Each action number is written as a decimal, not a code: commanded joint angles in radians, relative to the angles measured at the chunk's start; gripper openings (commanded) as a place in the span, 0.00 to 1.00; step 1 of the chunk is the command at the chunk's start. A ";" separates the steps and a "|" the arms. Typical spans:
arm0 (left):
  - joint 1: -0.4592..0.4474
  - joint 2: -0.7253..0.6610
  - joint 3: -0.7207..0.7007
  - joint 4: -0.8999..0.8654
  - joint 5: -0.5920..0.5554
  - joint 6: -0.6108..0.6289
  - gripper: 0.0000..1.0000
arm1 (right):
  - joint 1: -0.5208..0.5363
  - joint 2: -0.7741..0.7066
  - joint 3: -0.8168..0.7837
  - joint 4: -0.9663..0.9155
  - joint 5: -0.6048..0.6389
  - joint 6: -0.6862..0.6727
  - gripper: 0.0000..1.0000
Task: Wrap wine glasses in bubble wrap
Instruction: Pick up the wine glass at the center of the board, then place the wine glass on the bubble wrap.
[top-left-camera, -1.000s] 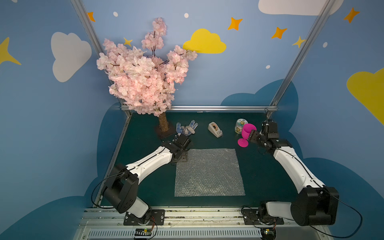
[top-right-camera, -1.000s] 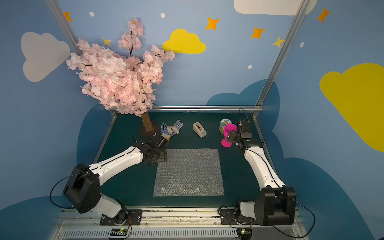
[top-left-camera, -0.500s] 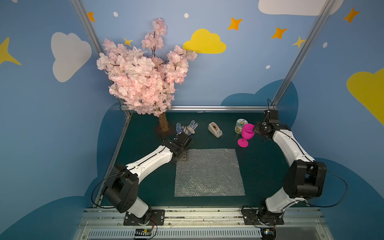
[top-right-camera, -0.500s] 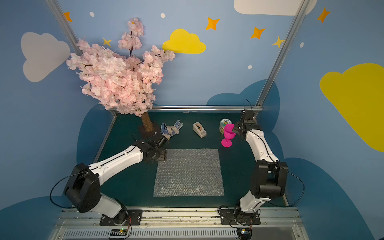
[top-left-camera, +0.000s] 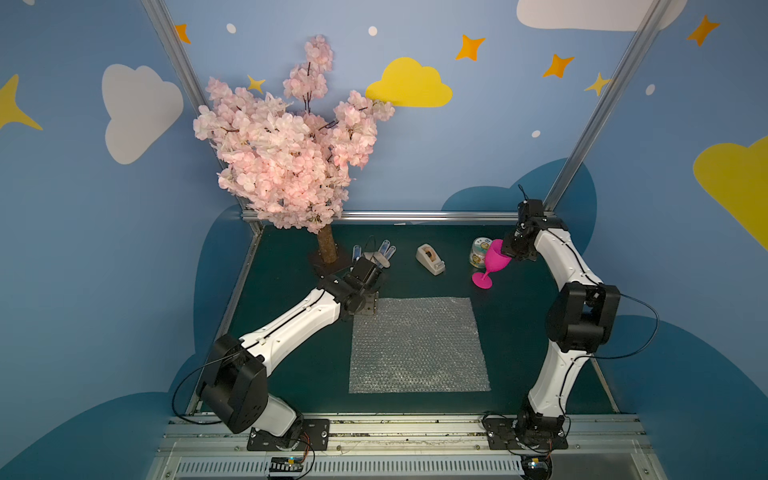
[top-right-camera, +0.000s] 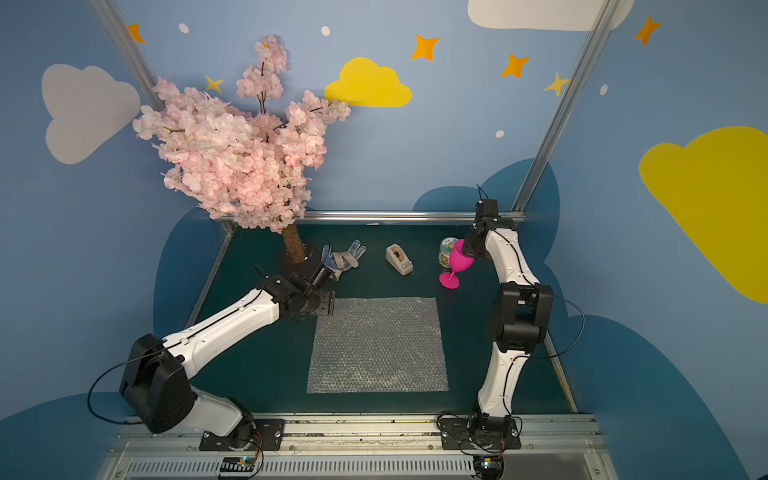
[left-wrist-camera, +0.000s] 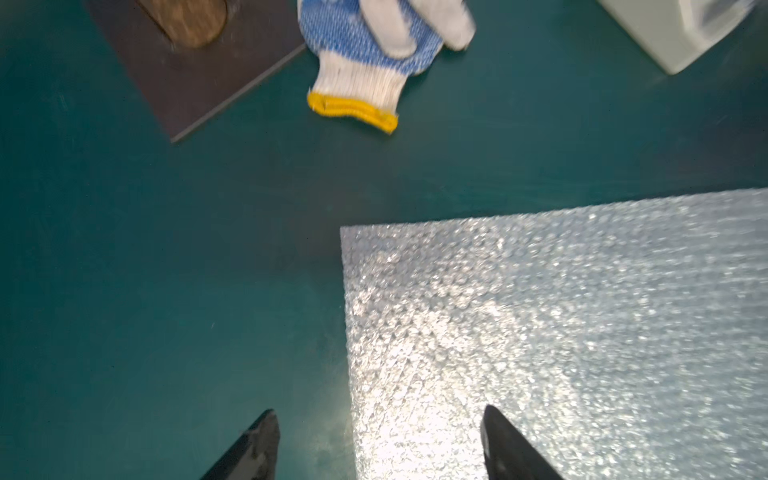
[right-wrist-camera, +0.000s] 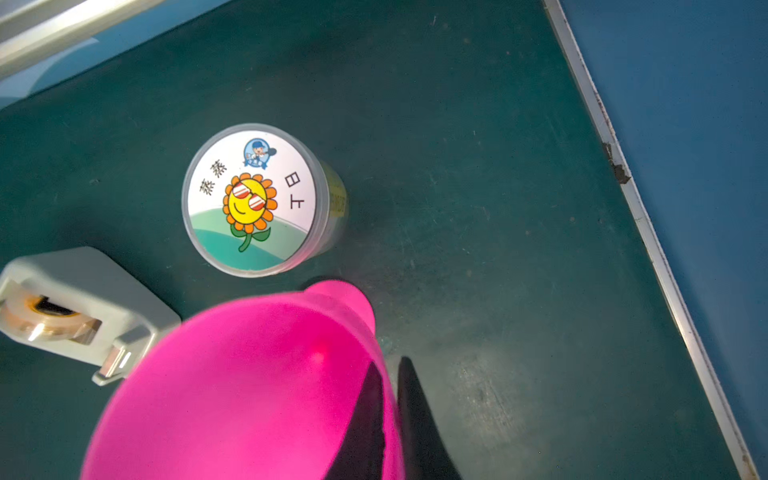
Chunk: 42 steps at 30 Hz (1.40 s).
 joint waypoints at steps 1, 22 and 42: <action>0.000 -0.041 0.018 0.015 0.033 0.062 0.76 | -0.002 0.004 0.022 -0.122 -0.015 -0.038 0.02; -0.121 0.081 0.011 0.513 0.640 0.279 0.58 | 0.305 -0.211 0.020 -0.333 -0.511 -0.174 0.00; -0.080 0.081 -0.142 0.545 0.581 0.232 0.37 | 0.440 -0.131 0.006 -0.281 -0.696 -0.176 0.00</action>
